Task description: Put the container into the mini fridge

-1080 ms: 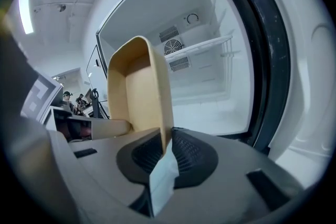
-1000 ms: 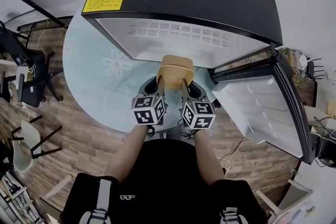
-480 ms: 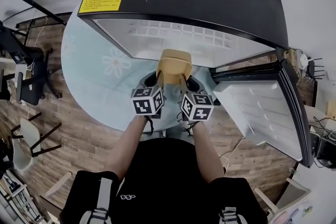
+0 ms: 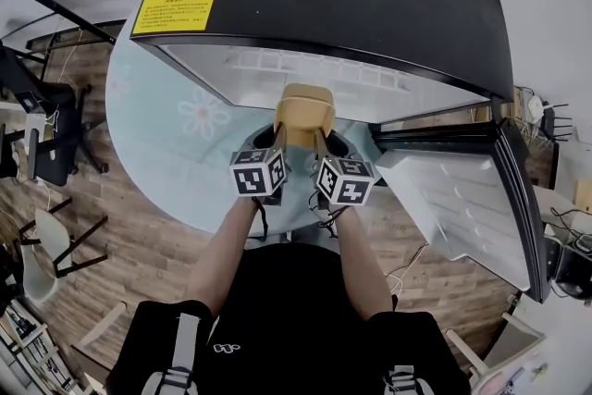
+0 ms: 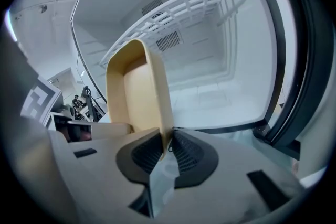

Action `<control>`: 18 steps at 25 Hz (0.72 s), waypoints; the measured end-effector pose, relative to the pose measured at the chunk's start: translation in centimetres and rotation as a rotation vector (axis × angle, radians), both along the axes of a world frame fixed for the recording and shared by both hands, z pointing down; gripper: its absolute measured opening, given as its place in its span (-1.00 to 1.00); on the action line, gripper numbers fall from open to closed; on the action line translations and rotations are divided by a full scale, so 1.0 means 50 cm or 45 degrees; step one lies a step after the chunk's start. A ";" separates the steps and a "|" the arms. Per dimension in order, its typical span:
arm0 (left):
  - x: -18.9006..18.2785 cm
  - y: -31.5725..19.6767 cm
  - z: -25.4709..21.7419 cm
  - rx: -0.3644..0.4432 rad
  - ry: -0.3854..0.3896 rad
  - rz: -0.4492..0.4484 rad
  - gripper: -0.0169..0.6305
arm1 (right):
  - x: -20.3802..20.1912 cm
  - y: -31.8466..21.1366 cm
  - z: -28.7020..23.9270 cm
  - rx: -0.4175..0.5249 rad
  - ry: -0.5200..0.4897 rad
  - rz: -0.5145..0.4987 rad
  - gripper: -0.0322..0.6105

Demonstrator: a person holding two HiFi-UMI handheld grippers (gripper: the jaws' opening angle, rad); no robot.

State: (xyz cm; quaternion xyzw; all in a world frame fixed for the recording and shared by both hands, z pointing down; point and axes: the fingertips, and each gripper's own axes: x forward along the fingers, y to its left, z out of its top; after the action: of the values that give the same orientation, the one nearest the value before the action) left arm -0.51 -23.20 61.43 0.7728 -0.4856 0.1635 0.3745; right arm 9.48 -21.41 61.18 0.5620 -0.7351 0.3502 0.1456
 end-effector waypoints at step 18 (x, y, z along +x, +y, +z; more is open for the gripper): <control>-0.002 -0.084 0.010 0.093 0.126 -0.159 -0.77 | 0.003 -0.075 0.029 -0.041 -0.058 0.059 -0.75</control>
State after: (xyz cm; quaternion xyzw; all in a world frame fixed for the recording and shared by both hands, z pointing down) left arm -0.61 -27.40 61.92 0.7612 -0.5194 0.0837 0.3792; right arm 9.62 -25.13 62.61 0.5684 -0.7192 0.3780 0.1295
